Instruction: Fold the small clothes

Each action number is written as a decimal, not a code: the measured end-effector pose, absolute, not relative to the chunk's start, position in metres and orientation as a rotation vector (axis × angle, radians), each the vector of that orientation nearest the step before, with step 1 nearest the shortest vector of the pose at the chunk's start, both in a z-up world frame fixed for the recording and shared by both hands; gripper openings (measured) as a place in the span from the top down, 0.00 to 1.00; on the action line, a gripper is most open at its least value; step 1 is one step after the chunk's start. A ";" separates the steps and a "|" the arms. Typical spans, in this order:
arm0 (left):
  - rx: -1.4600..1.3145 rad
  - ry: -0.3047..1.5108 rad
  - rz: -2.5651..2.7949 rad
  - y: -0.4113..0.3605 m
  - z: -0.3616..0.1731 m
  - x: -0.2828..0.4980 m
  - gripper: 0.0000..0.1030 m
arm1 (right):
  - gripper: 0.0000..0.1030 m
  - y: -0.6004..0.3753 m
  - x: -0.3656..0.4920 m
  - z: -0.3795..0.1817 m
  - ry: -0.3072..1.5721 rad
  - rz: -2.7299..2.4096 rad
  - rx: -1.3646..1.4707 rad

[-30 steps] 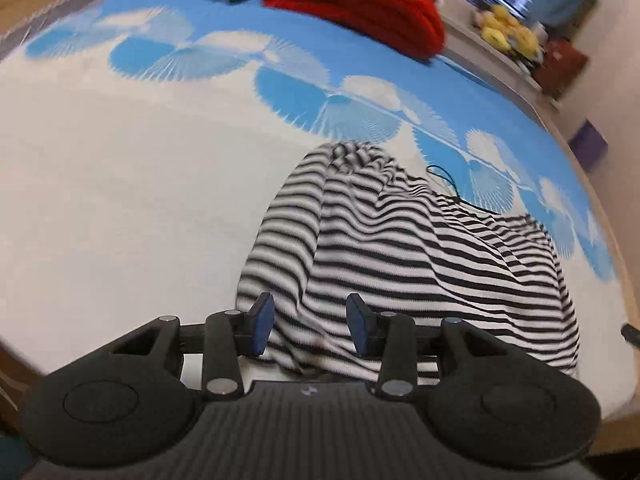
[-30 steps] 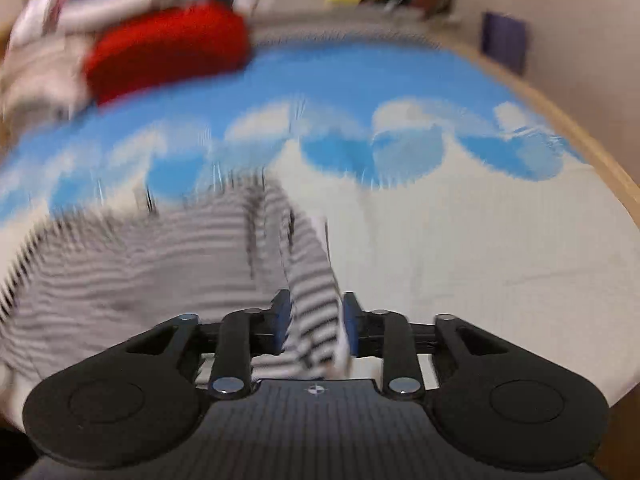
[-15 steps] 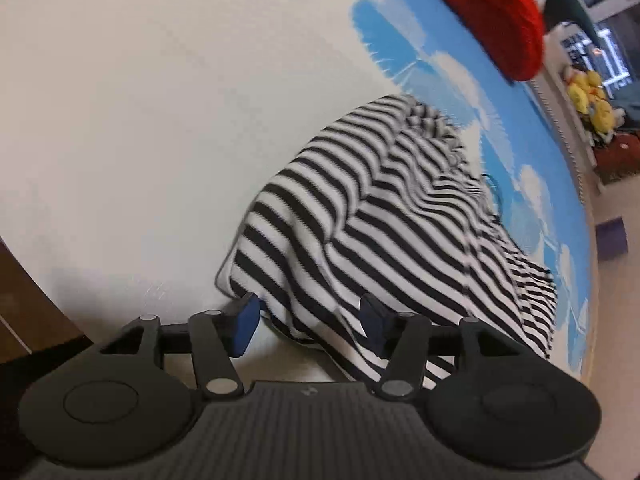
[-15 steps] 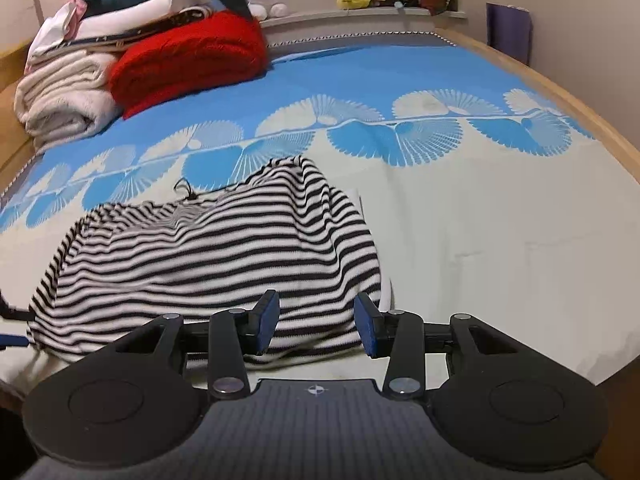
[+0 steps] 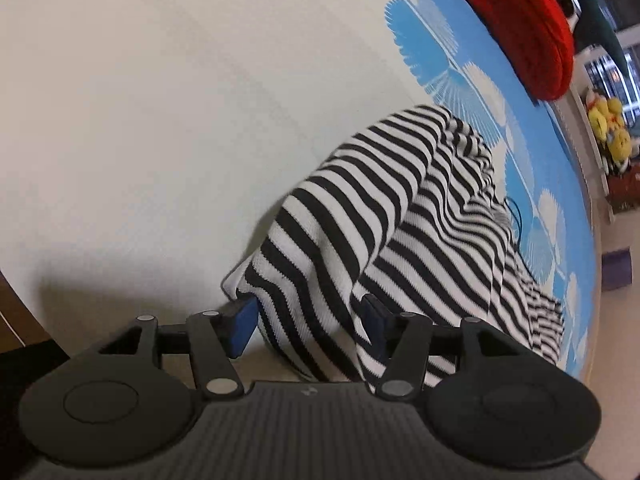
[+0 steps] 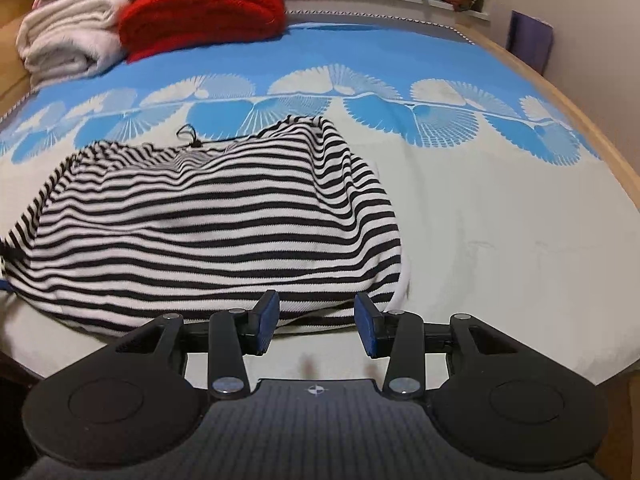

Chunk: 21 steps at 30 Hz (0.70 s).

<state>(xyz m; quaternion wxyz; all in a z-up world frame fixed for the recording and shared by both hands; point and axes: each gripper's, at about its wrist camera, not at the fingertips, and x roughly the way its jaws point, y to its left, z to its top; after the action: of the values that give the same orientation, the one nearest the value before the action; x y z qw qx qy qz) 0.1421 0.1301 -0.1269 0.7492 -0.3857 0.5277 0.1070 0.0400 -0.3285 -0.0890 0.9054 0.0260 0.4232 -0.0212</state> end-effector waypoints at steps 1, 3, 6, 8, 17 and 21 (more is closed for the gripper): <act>-0.855 1.153 0.242 0.131 -0.127 0.143 0.40 | 0.58 -0.328 0.042 -0.088 0.875 -0.040 0.044; -0.870 1.152 0.257 0.131 -0.127 0.142 0.40 | 0.58 -0.329 0.046 -0.083 0.869 -0.033 0.032; -0.824 1.155 0.272 0.127 -0.124 0.144 0.53 | 0.58 -0.339 0.054 -0.067 0.847 -0.036 0.045; -0.790 1.156 0.266 0.125 -0.123 0.145 0.72 | 0.58 -0.348 0.061 -0.057 0.831 -0.037 0.038; -0.682 1.130 0.244 0.110 -0.111 0.147 0.87 | 0.58 -0.392 0.080 -0.067 0.850 -0.123 -0.012; -0.631 1.113 0.251 0.102 -0.107 0.146 0.88 | 0.58 -0.394 0.078 -0.092 0.887 -0.126 -0.039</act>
<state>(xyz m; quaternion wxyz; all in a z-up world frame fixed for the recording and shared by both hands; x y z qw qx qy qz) 0.1460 0.1021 -0.1069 0.7951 -0.2935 0.5177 0.1166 0.0776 -0.3944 -0.0919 0.9012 -0.0188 0.4287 -0.0609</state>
